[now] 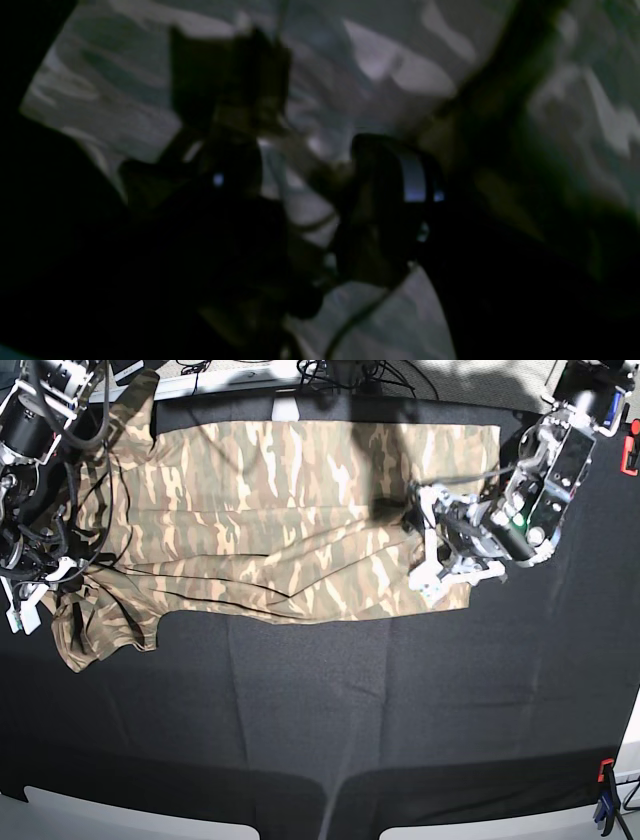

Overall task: Layout the t-shirt on the table in an organized manner, then fold the t-shirt properly
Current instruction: 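Grasp the shirt edge with the left gripper and smooth it flat, then hold the shirt side edge with the left gripper, pinching the fabric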

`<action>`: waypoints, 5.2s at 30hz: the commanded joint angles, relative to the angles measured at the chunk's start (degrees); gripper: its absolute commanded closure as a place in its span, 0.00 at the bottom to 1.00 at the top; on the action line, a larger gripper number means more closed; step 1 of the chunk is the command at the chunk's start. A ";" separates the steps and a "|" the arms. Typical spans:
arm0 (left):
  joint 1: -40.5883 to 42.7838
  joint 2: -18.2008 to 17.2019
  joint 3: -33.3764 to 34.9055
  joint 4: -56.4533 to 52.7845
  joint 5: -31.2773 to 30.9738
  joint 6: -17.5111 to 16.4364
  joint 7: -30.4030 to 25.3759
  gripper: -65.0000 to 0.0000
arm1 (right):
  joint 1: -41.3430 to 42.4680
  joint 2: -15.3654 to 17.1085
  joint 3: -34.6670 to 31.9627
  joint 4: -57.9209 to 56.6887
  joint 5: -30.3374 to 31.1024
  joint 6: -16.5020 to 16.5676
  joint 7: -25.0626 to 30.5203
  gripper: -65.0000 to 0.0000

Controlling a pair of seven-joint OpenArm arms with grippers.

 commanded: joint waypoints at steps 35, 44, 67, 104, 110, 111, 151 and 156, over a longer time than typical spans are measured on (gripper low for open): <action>-19.98 -2.62 -0.35 -28.76 -29.22 -18.80 3.69 0.48 | 1.07 1.42 0.24 1.07 0.68 0.30 0.87 1.00; -19.89 -4.22 -0.33 -28.76 -41.46 -18.84 11.17 0.48 | 1.07 1.42 0.24 1.07 0.68 0.30 0.92 1.00; -14.40 -3.32 -0.35 -28.70 -62.72 -21.16 17.92 0.48 | 1.09 1.42 0.26 1.07 0.68 0.30 0.94 1.00; -16.04 -8.50 -0.35 -28.33 -41.20 -20.90 6.91 0.67 | 1.09 1.42 0.26 1.07 0.66 0.30 1.09 1.00; -17.79 -8.48 -0.35 -28.22 -40.06 -20.90 6.80 0.67 | 1.09 1.42 0.26 1.07 0.66 0.30 1.09 1.00; -17.77 -8.48 -0.35 -28.22 -39.60 -20.92 6.73 0.67 | 1.09 1.42 0.26 1.07 0.66 0.30 1.09 1.00; -16.92 -5.99 -0.35 -28.22 -38.82 -20.52 6.88 0.80 | 1.09 1.42 0.26 1.07 0.66 0.30 1.07 1.00; -17.84 -5.97 -0.35 -28.22 -38.84 -20.50 6.84 0.85 | 1.09 1.42 0.26 1.07 0.66 0.30 1.07 1.00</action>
